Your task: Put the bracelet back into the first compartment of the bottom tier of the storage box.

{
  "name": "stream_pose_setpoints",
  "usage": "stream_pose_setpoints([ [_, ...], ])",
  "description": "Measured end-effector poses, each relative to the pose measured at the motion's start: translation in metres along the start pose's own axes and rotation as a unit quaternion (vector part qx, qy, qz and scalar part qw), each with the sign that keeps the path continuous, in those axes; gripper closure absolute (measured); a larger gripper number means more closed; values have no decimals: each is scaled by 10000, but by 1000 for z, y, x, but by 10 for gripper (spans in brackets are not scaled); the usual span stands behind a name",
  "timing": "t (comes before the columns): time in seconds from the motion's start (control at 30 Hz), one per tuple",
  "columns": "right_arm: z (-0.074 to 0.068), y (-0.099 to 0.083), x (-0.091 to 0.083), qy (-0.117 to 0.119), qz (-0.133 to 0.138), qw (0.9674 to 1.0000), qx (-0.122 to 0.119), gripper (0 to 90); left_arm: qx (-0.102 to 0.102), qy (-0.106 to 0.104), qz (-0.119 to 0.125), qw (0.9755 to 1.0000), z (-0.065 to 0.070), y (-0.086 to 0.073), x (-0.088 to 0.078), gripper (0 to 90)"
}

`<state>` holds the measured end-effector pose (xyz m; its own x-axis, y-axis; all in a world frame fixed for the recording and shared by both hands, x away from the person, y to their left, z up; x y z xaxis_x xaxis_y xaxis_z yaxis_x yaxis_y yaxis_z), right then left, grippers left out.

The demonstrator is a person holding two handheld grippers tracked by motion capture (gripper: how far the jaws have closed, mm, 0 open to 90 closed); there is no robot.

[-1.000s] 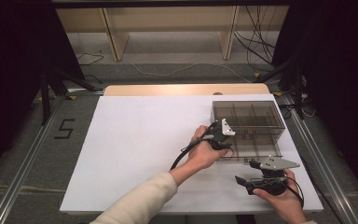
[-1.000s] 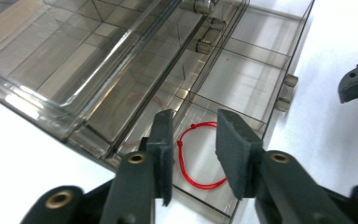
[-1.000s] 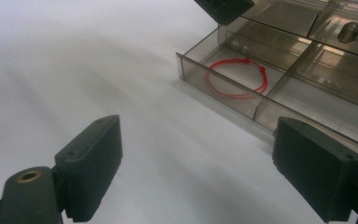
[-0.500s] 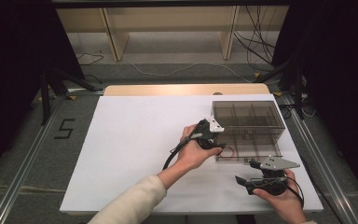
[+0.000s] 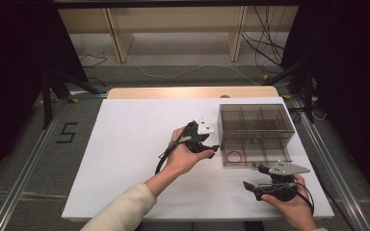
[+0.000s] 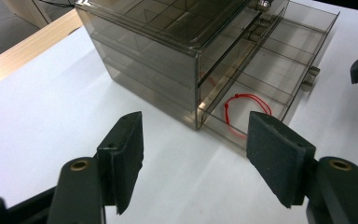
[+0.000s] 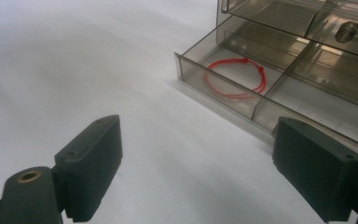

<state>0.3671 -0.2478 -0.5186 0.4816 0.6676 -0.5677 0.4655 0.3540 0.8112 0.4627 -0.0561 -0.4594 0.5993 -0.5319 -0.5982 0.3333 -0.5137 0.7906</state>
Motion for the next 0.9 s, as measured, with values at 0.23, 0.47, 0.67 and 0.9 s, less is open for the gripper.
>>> stream_pose_setpoints([
  [0.23,0,0,0,-3,7,10000,16,165,-46,2,54,10000,-9,-11,-19,346],
  [0.47,1,0,0,-19,-7,10000,17,165,-95,62,120,9999,-23,-30,-39,300],
  [0.67,0,-1,0,-17,-41,10000,18,165,-159,148,150,9996,-35,-51,-55,280],
  [0.9,0,-1,0,-6,-33,10000,17,165,-262,207,189,9993,-48,-81,-74,262],
])
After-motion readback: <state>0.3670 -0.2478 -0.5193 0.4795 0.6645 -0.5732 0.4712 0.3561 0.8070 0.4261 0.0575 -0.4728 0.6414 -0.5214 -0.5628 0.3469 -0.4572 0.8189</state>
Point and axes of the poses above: each handheld gripper's, and its own axes: x roughly forward along the jaws, y roughly out of its top, z roughly to its right, the point moved 8 cm from there along x, roughly forward along the jaws, and after that the axes turned 7 degrees about y, right-handed, at the moved point
